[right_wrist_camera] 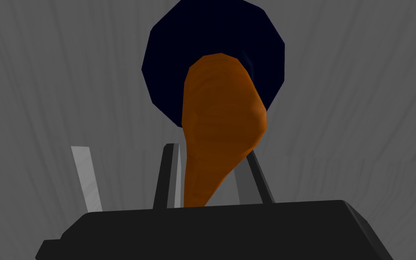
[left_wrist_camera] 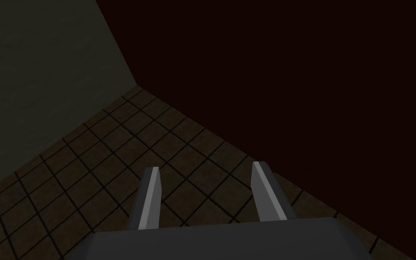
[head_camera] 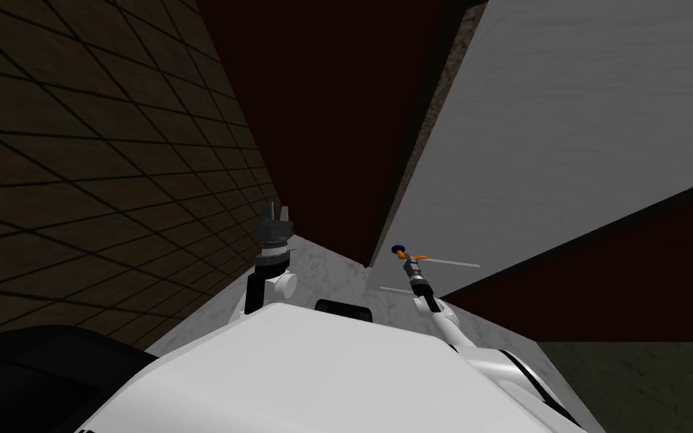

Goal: Pull the door open

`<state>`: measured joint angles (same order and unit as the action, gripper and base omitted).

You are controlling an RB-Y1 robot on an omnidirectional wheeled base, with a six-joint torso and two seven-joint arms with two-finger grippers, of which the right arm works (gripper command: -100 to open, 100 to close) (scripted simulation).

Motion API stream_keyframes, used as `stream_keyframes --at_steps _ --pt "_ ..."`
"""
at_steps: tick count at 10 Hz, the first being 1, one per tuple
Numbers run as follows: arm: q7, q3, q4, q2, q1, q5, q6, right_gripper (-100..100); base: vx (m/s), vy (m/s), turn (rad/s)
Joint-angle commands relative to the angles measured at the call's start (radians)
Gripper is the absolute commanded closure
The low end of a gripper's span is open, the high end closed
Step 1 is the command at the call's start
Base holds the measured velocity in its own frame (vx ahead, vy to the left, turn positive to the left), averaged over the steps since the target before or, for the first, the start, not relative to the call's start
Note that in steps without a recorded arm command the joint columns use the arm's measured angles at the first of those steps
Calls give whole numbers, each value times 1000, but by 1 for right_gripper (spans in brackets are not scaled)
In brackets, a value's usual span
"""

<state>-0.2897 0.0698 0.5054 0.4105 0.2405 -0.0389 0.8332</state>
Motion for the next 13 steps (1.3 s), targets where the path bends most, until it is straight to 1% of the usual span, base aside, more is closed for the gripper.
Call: stream_keyframes --at_steps 1,2,3,4,5,7,9,13 --pt "-8 32 23 -4 -10 1 3 100 -224 -151 115" --pt "-12 44 41 0 -20 -1 1 100 -210 -184 132" --pt "-12 44 36 0 -20 -1 1 100 -131 -108 66" --pt "-13 49 48 2 -24 -3 1 100 -78 -45 17" --pt "-18 62 68 7 -36 -5 -2 100 -116 -95 72" --pt "-20 60 70 7 -40 -5 -6 100 -71 -72 43" --pt "-17 56 57 9 -37 -14 -3 100 -167 -62 247" --pt "-9 41 16 17 -24 -35 13 100 -236 -126 281"
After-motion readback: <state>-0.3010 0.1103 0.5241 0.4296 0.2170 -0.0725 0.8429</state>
